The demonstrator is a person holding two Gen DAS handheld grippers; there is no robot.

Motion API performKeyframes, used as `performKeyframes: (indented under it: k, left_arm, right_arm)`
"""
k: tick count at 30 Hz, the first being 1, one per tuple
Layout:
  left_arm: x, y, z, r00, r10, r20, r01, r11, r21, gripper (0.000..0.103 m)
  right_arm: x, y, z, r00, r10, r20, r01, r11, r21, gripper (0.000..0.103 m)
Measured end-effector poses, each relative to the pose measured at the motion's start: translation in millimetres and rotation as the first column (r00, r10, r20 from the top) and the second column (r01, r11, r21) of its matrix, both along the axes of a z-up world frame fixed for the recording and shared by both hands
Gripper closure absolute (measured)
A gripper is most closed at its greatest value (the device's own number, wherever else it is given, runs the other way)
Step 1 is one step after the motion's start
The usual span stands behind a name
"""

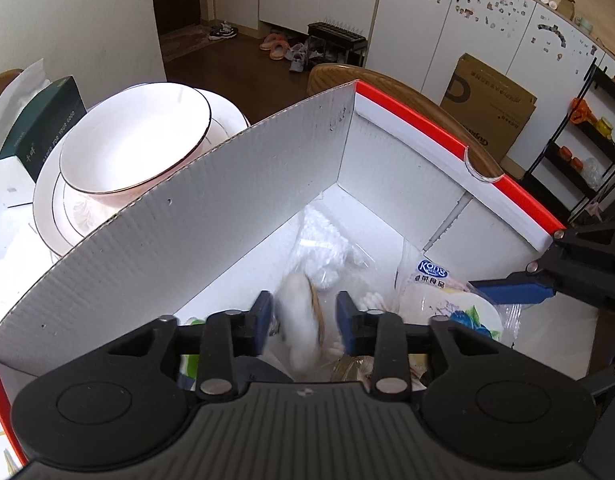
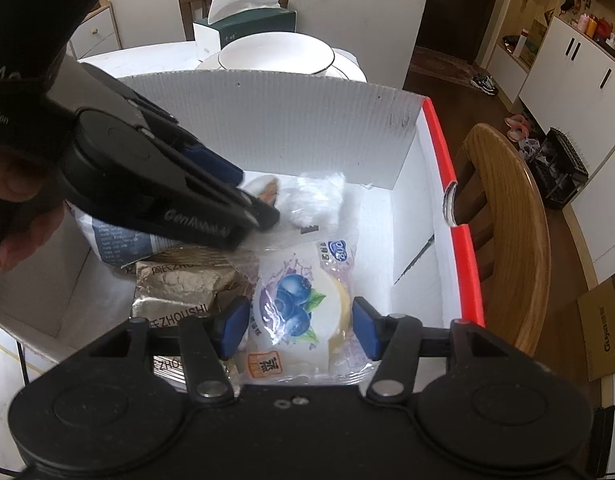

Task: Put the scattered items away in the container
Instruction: 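Lower both held items into the box and open both tools, then withdraw both tools from the box back over the table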

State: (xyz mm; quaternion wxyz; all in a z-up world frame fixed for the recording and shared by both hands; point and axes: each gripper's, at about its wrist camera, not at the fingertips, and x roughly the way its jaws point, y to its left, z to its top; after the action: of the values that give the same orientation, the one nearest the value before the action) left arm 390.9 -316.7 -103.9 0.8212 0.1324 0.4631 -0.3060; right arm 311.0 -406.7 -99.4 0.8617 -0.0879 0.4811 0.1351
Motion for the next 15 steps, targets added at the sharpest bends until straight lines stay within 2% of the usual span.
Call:
performKeyframes:
  k: [1, 3, 8, 12, 15]
  left_arm:
    - [-1.4, 1.3, 1.0, 1.0, 0.004, 0.008, -0.004, 1.0, -0.004, 0.044]
    - [-4.0, 4.0, 3.6, 1.0, 0.01, 0.023, -0.009, 1.0, -0.019, 0.039]
    - [-8.0, 11.3, 10.9, 0.999, 0.025, 0.027, -0.024, 0.999, -0.048, 0.038]
    - [-13.5, 18.5, 17.1, 0.999, 0.036, 0.031, -0.034, 0.997, -0.067, 0.036]
    - [-18.3, 23.8, 22.2, 0.998, 0.037, 0.04, -0.034, 0.996, -0.08, 0.036]
  right_arm:
    - [-0.7, 0.0, 1.5, 1.0, 0.002, 0.005, -0.002, 1.0, 0.001, 0.043]
    - [-2.1, 0.1, 4.6, 1.0, 0.005, 0.016, -0.005, 1.0, 0.0, 0.041]
    - [-3.5, -0.3, 11.5, 1.0, 0.011, 0.03, -0.011, 1.0, 0.011, 0.039]
    - [-7.8, -0.5, 18.0, 0.999, 0.02, 0.051, -0.02, 1.0, 0.011, 0.032]
    - [-10.4, -1.0, 22.7, 0.998, 0.021, 0.061, -0.022, 1.0, 0.013, 0.032]
